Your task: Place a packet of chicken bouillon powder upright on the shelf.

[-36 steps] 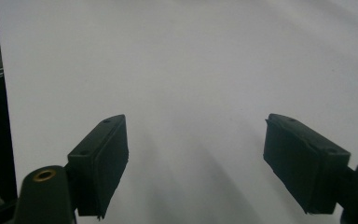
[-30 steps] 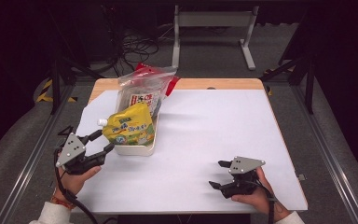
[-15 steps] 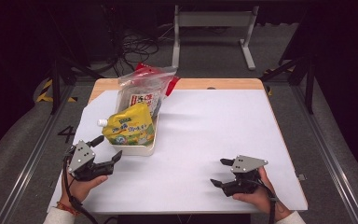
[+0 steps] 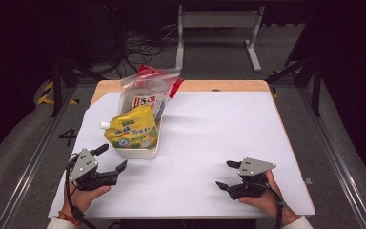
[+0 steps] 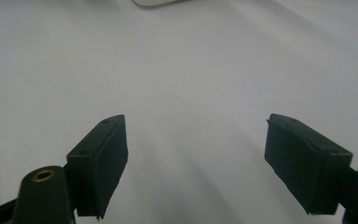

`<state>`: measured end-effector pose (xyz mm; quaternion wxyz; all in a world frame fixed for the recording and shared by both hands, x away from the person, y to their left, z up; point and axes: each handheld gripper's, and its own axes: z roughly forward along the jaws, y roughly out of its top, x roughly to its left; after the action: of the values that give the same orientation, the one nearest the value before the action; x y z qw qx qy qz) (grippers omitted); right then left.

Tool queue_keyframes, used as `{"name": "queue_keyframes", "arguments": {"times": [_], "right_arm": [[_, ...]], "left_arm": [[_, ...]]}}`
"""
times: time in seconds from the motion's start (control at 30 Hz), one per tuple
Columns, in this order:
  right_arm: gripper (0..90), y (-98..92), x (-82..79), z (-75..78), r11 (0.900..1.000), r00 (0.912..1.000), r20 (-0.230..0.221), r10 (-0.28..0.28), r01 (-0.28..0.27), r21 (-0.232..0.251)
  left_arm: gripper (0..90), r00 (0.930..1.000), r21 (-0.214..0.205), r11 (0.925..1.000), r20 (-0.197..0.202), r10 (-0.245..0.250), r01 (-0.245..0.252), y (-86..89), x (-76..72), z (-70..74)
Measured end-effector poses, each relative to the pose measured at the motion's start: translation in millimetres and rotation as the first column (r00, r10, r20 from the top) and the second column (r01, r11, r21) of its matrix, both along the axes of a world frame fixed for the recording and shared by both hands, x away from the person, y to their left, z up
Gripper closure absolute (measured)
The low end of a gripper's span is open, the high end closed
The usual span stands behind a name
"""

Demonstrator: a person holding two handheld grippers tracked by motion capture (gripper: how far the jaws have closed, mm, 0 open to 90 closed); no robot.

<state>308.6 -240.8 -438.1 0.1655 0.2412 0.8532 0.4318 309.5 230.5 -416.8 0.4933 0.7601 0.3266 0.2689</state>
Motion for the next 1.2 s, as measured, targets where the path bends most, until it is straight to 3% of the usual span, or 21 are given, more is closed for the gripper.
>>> {"name": "queue_keyframes", "arguments": {"times": [0.27,0.77,1.2], "right_arm": [[19.8,-4.1,1.2,2.3,0.9993,0.9989,0.027,-0.038,0.038,0.007],[19.1,-7.9,1.2,5.2,0.9982,0.9971,0.049,-0.059,0.059,0.009],[18.0,-14.4,-1.0,7.3,0.9967,0.9941,0.073,-0.081,0.081,0.004]], "left_arm": [[15.5,0.9993,0.026,0.9990,-0.009,-0.037,0.037,-11.8,-3.1,-2.2],[14.3,0.9962,0.052,0.9956,-0.045,-0.075,0.078,-27.8,-6.2,-6.0],[13.1,0.9860,0.091,0.9838,-0.077,-0.148,0.155,-50.8,-7.1,-14.3]]}}
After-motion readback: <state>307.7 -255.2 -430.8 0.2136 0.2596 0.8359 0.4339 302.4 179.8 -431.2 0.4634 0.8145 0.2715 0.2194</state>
